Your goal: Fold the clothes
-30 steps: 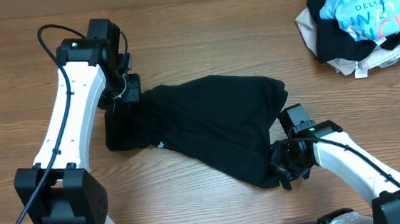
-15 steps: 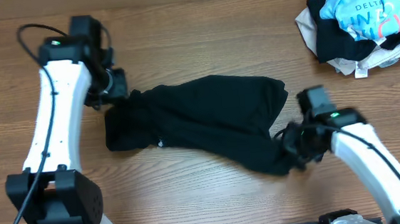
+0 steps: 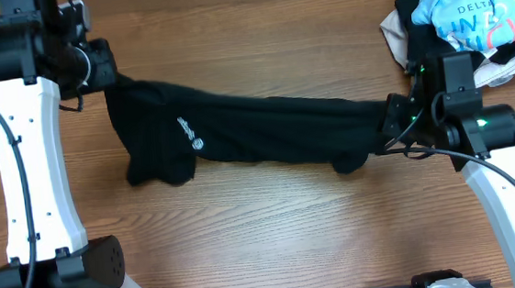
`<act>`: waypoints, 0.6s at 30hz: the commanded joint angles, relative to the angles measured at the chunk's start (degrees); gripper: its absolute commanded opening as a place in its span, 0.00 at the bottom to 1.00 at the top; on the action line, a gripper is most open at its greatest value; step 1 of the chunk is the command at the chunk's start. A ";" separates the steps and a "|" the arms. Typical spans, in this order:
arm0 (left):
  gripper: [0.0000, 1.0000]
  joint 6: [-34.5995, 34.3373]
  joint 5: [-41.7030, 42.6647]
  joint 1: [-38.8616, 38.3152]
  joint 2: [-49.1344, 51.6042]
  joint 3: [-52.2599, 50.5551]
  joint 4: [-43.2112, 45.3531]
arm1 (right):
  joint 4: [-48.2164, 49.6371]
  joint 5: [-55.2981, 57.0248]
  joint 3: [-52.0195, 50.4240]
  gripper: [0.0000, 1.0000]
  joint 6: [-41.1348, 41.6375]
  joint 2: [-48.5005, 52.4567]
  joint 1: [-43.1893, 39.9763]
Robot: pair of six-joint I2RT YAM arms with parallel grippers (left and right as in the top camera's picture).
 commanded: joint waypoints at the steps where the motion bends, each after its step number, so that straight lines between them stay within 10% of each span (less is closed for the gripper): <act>1: 0.04 1.60 -0.94 0.50 -0.70 7.93 -0.37 | -0.02 7.13 5.05 0.04 -4.57 -2.51 -0.72; 18: 0.04 1.77 -8.96 0.50 -14.60 44.26 -3.80 | -12.04 11.04 38.80 0.04 -9.81 -10.45 -0.94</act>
